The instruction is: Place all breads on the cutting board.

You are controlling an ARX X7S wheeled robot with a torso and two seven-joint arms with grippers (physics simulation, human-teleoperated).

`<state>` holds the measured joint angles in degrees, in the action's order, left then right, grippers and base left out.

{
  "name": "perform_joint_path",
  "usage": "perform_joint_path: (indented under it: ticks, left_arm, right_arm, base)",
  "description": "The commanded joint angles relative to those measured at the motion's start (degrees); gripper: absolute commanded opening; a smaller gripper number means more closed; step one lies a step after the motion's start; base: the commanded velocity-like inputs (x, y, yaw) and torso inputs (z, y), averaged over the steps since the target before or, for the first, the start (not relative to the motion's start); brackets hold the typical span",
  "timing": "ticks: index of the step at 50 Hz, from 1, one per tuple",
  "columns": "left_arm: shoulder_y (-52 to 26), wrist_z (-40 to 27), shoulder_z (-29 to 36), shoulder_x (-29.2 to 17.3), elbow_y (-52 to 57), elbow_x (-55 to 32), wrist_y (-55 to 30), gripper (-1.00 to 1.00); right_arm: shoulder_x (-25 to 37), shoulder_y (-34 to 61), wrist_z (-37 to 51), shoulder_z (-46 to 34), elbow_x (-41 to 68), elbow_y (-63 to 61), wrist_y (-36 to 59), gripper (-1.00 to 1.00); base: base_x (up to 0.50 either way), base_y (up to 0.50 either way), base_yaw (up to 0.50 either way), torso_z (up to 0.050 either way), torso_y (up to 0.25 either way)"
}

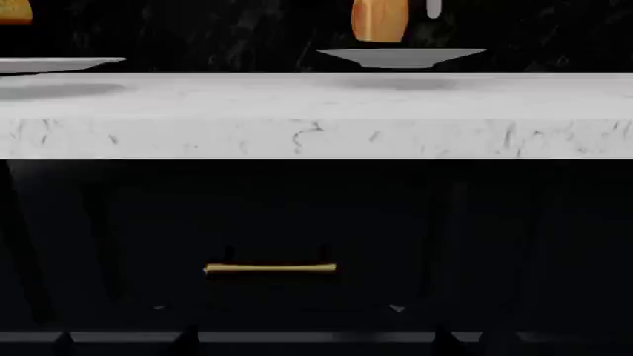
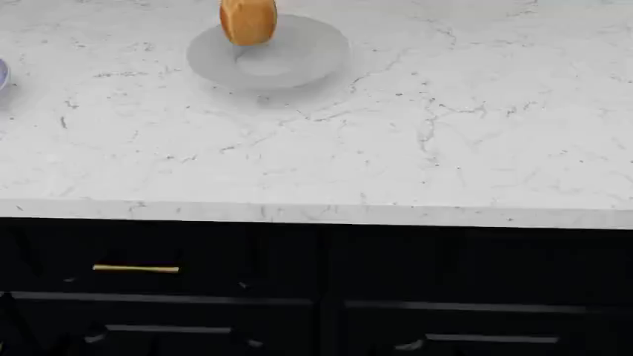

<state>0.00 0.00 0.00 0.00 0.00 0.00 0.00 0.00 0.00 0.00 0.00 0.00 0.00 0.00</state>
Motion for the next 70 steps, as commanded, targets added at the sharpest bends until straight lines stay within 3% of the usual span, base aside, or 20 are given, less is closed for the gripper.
perform_joint_path:
  ticks: [1, 31, 33, 43, 50, 53, 54, 57, 70]
  left_arm:
    - [-0.1, -2.1, 2.1, -1.8, 0.1, -1.8, -0.1, 1.0]
    - [1.1, -5.3, 5.9, -4.8, 1.9, -3.3, 2.4, 1.0]
    - [1.4, -0.6, 1.2, -0.7, 1.9, 0.5, 2.5, 1.0]
    - [3.0, -2.5, 3.3, -2.6, 7.7, -0.2, 1.2, 1.0]
    - [6.9, -2.8, 3.4, -4.3, 24.4, -2.3, -9.9, 1.0]
    - [6.9, -3.1, 3.6, -4.6, 24.6, -2.5, -10.0, 1.0]
    - [6.9, -2.6, 2.7, -6.0, 32.7, -4.0, -17.8, 1.0]
    - [6.0, -2.7, 2.5, -7.5, 37.3, -3.9, -22.4, 1.0]
    - [-1.7, -2.0, 0.4, -11.4, 48.4, -7.2, -40.6, 1.0]
  right_arm:
    - [0.5, 0.0, 0.7, -0.7, 0.5, 0.0, 0.0, 1.0]
    - [4.3, -0.3, 4.2, -5.2, 4.1, -0.5, 0.0, 1.0]
    - [0.7, -0.5, 0.0, -1.0, 0.4, -0.6, 0.2, 1.0]
    - [3.0, -2.0, 1.6, -3.4, 2.3, -6.8, 3.4, 1.0]
    - [5.7, -3.0, 2.4, -4.5, 0.4, -19.4, 11.1, 1.0]
    - [5.9, -3.0, 2.7, -4.7, 0.5, -19.5, 11.2, 1.0]
    - [7.3, -1.4, 2.4, -3.6, 0.4, -24.7, 16.5, 1.0]
    - [8.2, -0.4, 2.3, -3.8, 0.0, -26.3, 18.4, 1.0]
    - [12.8, 6.4, -0.5, -2.6, 1.1, -35.2, 32.2, 1.0]
  base:
    - [0.0, 0.0, 0.0, 0.0, 0.0]
    - [0.0, 0.0, 0.0, 0.011, 0.004]
    - [0.0, 0.0, 0.0, 0.0, 0.0]
    - [0.0, 0.0, 0.0, 0.004, 0.007]
    - [0.0, 0.0, 0.0, 0.048, 0.069]
    - [0.0, 0.0, 0.0, 0.048, 0.07]
    - [0.0, 0.0, 0.0, 0.048, 0.068]
    - [0.0, 0.0, 0.0, 0.048, 0.069]
    - [0.0, 0.0, 0.0, 0.048, 0.069]
